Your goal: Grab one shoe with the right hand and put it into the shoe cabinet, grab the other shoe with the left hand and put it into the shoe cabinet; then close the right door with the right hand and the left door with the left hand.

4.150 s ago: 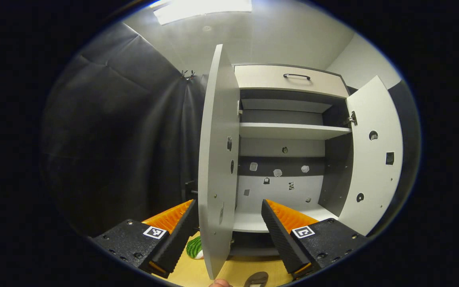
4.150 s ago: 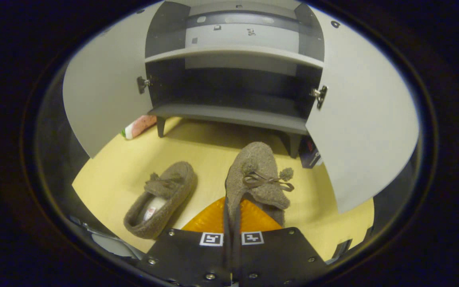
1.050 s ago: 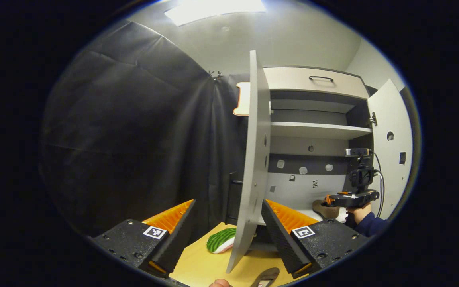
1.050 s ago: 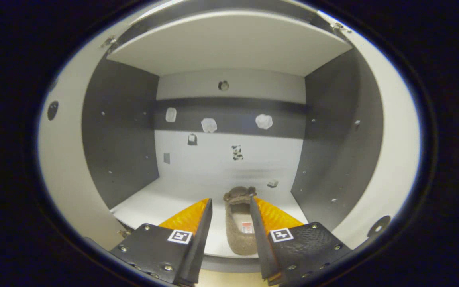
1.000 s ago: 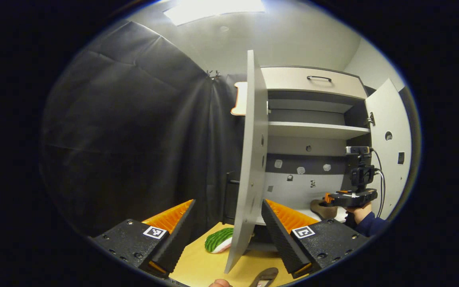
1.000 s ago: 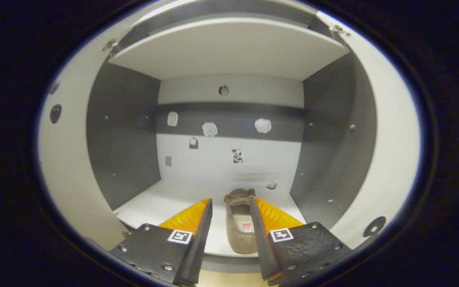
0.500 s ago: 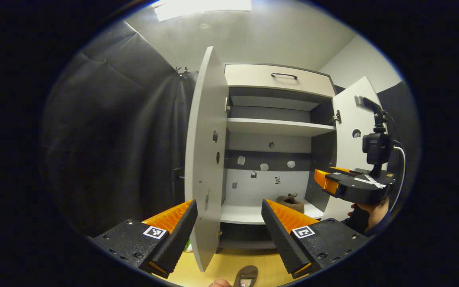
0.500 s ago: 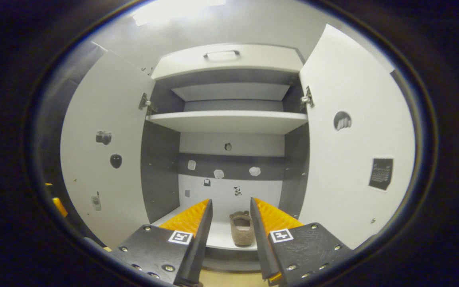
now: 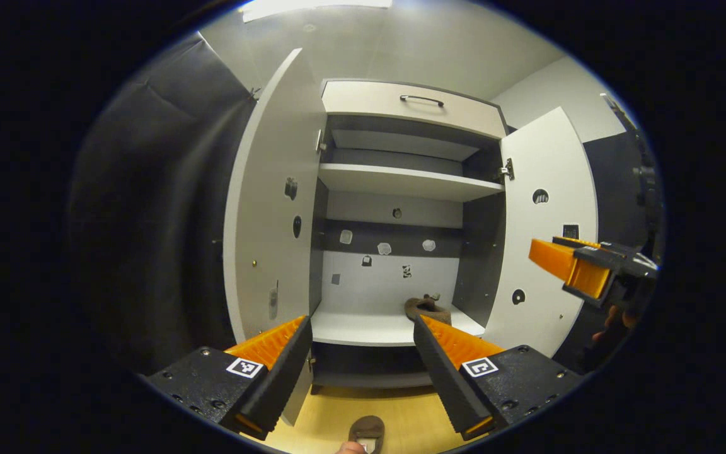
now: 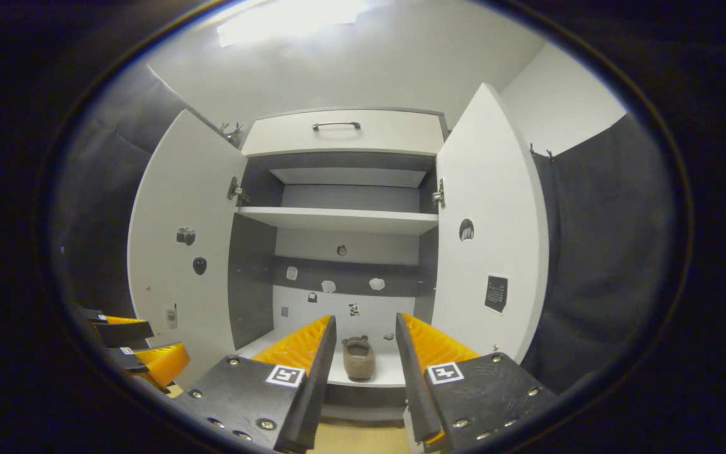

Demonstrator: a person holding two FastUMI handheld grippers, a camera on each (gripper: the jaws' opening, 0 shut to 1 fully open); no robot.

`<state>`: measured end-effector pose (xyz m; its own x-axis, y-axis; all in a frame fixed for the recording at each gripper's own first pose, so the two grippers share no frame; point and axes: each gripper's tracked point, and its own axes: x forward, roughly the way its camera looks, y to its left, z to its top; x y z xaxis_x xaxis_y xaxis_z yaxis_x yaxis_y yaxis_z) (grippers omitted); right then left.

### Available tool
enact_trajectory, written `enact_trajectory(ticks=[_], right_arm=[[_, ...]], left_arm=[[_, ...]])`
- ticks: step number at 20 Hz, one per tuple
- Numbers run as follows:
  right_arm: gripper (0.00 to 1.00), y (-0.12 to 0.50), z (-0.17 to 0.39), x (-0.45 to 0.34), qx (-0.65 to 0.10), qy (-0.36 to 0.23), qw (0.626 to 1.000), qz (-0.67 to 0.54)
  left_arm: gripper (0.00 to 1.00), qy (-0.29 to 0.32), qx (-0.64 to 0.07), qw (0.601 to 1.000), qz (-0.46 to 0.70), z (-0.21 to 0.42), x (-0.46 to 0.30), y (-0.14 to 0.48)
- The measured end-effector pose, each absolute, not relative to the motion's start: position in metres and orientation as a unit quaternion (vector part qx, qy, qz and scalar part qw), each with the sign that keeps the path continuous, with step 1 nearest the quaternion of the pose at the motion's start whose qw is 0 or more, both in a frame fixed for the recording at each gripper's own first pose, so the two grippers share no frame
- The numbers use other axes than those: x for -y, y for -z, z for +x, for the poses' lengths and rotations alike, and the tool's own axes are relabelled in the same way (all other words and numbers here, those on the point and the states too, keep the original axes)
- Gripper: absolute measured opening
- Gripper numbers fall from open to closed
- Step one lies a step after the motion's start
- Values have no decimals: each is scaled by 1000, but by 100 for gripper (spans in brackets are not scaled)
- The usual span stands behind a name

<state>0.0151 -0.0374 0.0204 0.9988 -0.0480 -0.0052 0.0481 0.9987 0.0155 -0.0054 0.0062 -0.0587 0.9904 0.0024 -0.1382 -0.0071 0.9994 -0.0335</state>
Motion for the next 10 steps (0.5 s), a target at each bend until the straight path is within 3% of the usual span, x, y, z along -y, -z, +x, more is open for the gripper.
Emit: enact_trajectory(ticks=[7,10], right_arm=[[56,-41,-6,58,11,40,999,14],[56,-44,-16,67,14,50,999,16]], left_arm=[[100,16,-262,964,-42,3,-7,230],[97,11,-373,927,-41,-20,-14,318]])
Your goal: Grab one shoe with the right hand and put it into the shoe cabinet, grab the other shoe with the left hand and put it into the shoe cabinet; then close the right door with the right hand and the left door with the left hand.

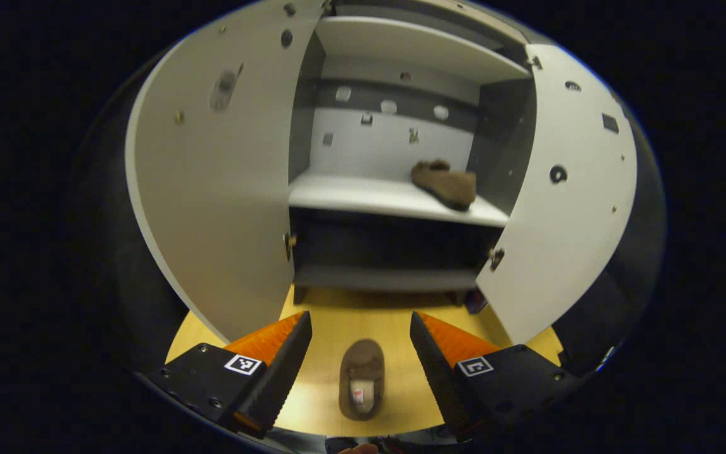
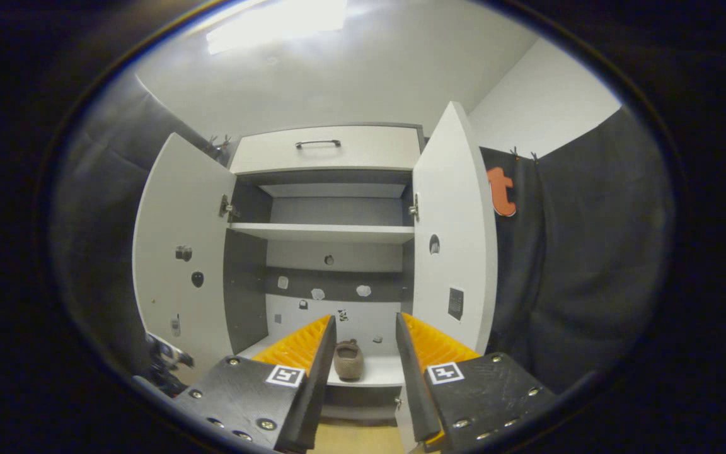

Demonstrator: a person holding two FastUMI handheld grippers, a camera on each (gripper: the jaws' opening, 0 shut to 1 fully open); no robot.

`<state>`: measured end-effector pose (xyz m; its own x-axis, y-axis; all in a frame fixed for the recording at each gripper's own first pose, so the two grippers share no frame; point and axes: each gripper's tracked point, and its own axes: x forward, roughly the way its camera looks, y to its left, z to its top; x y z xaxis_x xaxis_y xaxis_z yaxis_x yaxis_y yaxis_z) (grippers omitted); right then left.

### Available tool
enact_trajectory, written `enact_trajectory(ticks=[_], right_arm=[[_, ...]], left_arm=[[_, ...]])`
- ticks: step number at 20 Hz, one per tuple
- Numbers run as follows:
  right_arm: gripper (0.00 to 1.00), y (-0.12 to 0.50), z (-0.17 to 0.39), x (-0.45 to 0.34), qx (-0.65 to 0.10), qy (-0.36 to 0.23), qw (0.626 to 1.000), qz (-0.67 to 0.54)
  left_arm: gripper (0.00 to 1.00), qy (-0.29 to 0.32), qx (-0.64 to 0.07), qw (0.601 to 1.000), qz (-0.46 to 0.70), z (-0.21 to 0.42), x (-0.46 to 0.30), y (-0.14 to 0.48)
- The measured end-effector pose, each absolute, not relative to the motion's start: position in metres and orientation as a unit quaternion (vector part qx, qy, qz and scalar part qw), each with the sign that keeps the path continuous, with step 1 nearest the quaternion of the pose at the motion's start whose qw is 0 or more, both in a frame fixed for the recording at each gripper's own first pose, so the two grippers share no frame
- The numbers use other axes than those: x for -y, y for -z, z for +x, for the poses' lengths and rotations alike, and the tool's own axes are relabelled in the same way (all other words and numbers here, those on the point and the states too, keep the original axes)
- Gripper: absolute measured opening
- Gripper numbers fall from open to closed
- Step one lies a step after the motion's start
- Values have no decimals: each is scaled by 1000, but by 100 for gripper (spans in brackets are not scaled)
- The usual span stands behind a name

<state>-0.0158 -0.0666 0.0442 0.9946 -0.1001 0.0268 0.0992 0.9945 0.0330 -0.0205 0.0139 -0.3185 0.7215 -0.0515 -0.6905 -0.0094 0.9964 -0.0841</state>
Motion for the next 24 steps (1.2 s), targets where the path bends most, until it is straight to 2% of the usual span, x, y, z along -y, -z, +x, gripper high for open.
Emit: enact_trajectory(ticks=[3,7,8,9,14,15,16,17,19,22,23,24], right_arm=[[56,-45,-23,75,15,62,998,14],[56,-44,-32,86,16,82,996,9],[56,-43,-35,89,14,87,996,7],[56,-42,-37,91,13,92,996,6],[56,-39,-43,103,6,115,993,-1],[56,-39,-44,105,5,118,993,-2],[56,-39,-45,106,5,121,993,-3],[56,-39,-45,107,4,124,992,-4],[56,-38,-45,109,2,129,992,-6],[56,-36,-47,111,1,134,991,-5],[56,-36,-47,112,1,136,991,-4],[57,-35,-47,114,2,138,990,-3]], left_arm=[[95,23,-471,881,-47,-43,-26,385],[92,33,-571,819,-50,-58,-37,423],[97,29,-587,808,-51,-56,-38,427],[91,25,-600,797,-56,-54,-36,428],[86,20,-630,772,-81,-41,-42,428],[81,18,-637,765,-89,-46,-48,432],[82,18,-643,758,-107,-48,-44,431],[66,20,-642,756,-126,-46,-36,436],[45,21,-649,750,-129,-47,-34,440],[33,30,-646,751,-132,-45,-37,437],[21,29,-644,752,-137,-44,-39,437],[17,23,-638,756,-142,-43,-44,436]])
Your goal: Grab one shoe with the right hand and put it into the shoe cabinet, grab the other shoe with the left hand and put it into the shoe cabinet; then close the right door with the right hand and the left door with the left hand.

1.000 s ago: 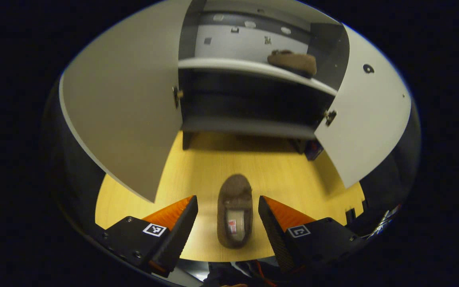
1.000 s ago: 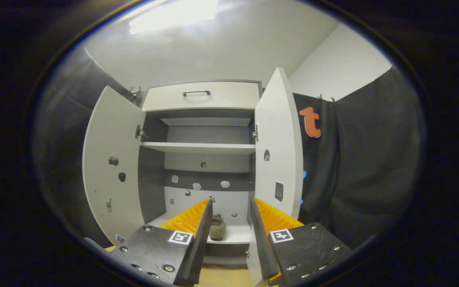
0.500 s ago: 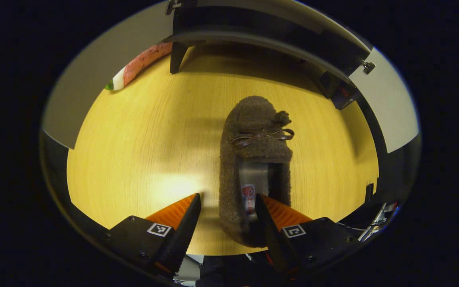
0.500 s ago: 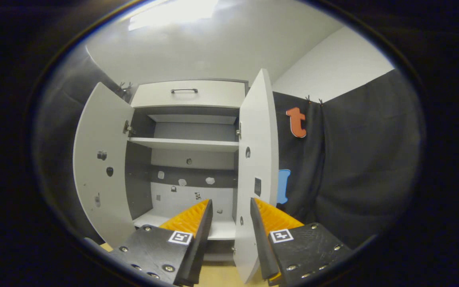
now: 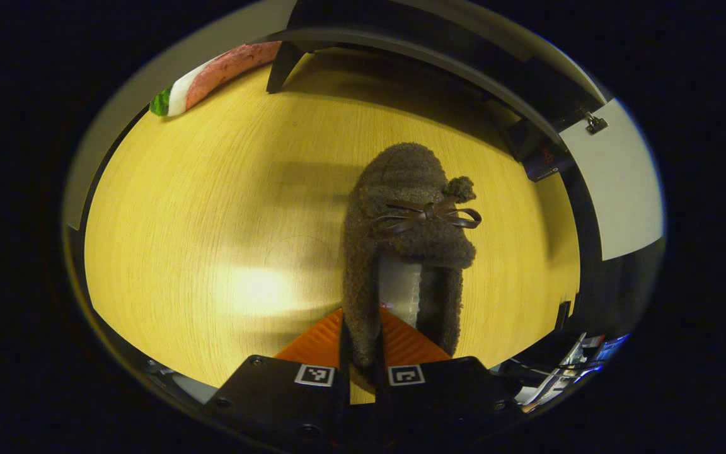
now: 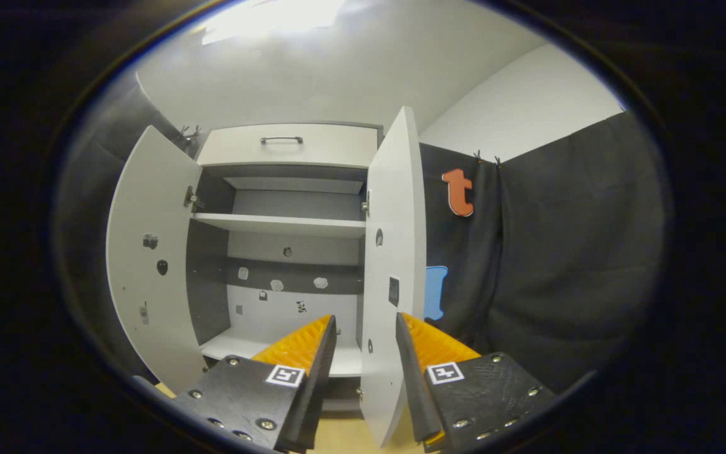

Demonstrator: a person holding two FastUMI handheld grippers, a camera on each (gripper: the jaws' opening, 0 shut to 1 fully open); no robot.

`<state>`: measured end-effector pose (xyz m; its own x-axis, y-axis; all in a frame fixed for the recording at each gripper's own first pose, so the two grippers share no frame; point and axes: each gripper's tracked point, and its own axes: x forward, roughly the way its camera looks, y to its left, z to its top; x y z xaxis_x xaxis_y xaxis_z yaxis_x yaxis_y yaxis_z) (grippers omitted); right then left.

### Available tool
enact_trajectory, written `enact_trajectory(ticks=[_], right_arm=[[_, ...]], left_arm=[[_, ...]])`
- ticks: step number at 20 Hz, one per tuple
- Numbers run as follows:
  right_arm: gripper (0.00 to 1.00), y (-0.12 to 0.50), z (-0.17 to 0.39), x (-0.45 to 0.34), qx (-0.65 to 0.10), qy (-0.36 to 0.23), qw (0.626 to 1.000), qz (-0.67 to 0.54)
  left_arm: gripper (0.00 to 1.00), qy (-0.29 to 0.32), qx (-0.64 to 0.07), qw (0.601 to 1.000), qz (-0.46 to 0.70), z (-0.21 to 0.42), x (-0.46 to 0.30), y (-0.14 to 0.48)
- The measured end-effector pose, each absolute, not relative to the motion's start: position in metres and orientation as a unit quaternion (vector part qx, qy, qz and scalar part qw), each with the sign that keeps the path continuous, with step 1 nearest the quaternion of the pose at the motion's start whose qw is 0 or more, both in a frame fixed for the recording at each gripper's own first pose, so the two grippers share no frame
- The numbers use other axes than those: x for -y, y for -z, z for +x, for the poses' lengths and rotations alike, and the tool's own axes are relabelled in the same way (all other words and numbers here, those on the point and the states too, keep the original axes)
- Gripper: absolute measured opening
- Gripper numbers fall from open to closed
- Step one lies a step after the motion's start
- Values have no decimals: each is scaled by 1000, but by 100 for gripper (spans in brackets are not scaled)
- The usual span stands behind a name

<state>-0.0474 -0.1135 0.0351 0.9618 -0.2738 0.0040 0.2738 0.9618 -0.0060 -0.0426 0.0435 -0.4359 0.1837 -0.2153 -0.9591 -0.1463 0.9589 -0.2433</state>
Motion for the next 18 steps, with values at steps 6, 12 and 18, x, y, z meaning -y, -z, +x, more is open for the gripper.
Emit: enact_trajectory(ticks=[6,12,18], right_arm=[[57,-33,-47,123,2,146,989,7],[57,-31,-45,124,5,142,990,16],[57,-33,-47,130,12,145,989,18]], left_arm=[[2,29,-594,788,-159,-28,-54,418],[2,46,-508,843,-170,7,-94,328],[2,68,-415,887,-190,18,-147,233]])
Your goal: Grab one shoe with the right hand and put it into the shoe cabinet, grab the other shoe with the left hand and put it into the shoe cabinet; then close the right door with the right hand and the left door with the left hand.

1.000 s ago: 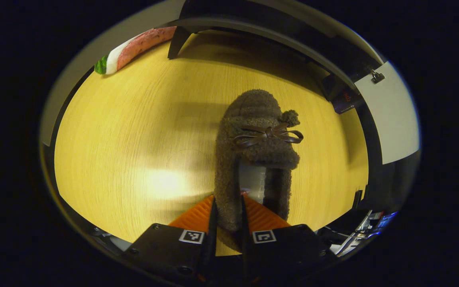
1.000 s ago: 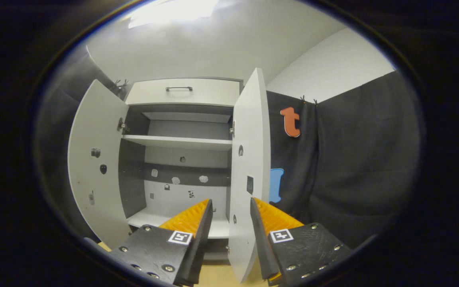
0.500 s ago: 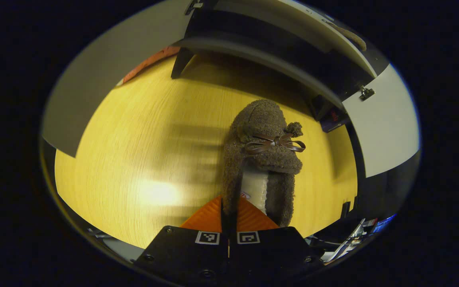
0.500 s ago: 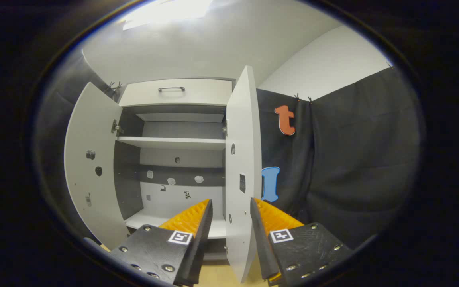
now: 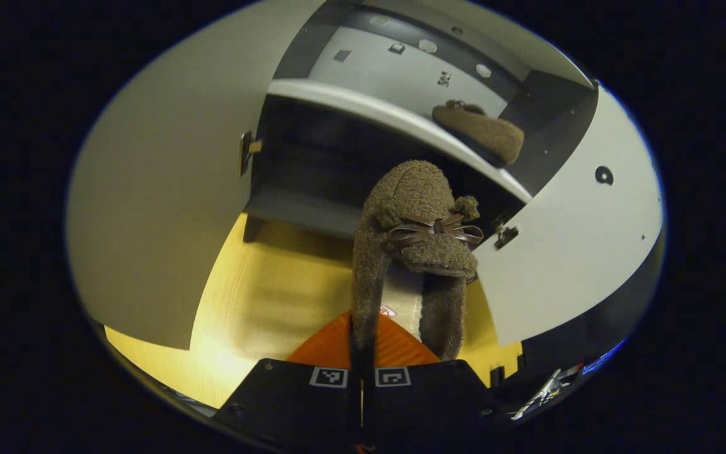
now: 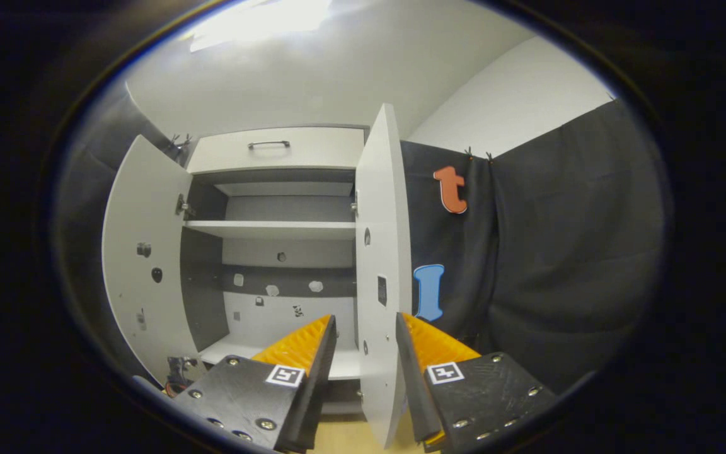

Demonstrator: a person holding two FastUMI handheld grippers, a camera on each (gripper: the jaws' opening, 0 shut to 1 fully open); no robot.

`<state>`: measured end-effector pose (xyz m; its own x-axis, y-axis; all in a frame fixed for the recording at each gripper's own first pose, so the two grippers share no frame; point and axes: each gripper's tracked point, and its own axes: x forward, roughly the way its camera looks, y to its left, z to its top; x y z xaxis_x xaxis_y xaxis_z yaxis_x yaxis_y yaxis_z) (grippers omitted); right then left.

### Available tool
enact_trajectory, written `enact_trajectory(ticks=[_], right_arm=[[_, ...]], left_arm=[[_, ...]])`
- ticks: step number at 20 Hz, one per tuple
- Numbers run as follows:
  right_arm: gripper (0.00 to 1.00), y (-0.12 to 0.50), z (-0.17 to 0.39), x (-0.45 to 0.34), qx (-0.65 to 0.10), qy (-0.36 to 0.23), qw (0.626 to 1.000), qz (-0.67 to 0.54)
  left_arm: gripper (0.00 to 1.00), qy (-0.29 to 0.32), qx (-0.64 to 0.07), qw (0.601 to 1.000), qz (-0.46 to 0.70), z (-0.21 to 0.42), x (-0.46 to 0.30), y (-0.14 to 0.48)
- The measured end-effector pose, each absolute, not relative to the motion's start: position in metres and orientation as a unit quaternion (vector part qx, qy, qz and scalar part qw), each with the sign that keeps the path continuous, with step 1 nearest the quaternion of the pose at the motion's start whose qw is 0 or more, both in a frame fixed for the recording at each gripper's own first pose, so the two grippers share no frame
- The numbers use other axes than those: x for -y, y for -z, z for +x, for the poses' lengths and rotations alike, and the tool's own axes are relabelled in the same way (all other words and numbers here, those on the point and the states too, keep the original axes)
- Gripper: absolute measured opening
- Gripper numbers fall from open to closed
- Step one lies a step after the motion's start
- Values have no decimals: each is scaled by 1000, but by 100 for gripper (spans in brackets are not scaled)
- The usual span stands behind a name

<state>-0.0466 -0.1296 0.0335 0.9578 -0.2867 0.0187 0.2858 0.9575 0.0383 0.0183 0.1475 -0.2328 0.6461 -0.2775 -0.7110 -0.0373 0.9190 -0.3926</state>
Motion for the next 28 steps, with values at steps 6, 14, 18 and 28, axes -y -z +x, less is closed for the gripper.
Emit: enact_trajectory(ticks=[6,14,18,28], right_arm=[[57,-41,-51,141,26,157,987,19],[56,-40,-62,164,30,193,981,17],[56,-41,-68,175,30,216,976,10],[56,-38,-73,191,28,256,966,6]], left_arm=[[2,78,-344,915,-195,17,-170,204],[2,76,-277,940,-185,23,-180,194],[1,70,-278,940,-184,21,-183,193],[2,35,-310,933,-181,18,-189,193]])
